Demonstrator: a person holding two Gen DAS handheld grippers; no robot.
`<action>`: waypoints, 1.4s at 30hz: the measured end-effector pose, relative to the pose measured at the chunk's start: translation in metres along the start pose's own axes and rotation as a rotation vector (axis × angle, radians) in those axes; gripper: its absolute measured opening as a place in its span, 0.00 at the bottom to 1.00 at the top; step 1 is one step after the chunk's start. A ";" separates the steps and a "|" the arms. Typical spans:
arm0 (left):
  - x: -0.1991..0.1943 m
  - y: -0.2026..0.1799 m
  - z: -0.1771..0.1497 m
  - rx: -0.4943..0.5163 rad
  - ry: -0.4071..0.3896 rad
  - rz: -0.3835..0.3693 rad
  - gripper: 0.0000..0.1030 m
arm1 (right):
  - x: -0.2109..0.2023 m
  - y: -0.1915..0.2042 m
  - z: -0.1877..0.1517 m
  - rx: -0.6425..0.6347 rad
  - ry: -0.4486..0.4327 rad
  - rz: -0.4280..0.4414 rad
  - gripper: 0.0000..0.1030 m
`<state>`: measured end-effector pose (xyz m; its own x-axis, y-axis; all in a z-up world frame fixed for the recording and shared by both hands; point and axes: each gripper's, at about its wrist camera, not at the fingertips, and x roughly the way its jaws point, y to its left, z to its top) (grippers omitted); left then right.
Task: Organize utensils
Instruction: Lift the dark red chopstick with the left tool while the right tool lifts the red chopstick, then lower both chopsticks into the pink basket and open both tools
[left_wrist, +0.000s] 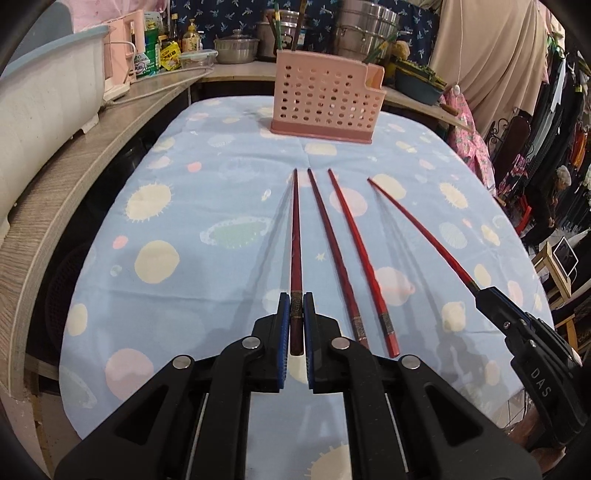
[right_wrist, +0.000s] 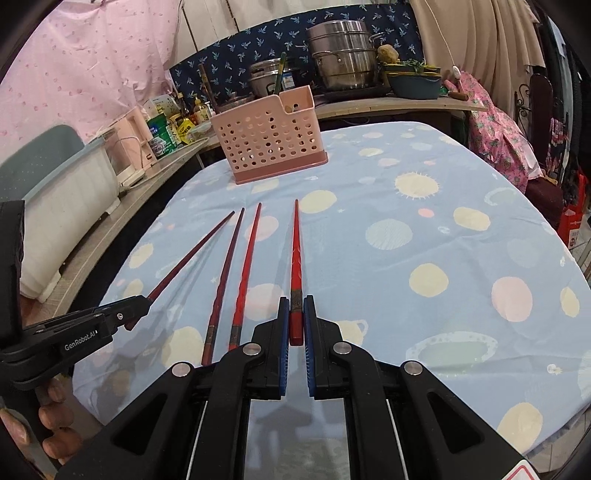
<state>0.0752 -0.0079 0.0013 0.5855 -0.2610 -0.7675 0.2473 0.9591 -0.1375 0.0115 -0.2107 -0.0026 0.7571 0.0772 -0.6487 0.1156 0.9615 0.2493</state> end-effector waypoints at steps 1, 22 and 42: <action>-0.004 0.001 0.003 -0.003 -0.010 -0.004 0.07 | -0.004 -0.001 0.004 0.009 -0.010 0.006 0.07; -0.074 0.002 0.105 -0.018 -0.246 -0.032 0.07 | -0.058 -0.003 0.108 0.048 -0.217 0.066 0.07; -0.096 0.007 0.203 -0.071 -0.359 -0.071 0.07 | -0.067 0.021 0.202 0.021 -0.369 0.148 0.07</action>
<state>0.1777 0.0021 0.2011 0.8057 -0.3365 -0.4875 0.2502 0.9393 -0.2348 0.0932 -0.2487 0.1918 0.9464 0.1108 -0.3033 -0.0019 0.9412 0.3379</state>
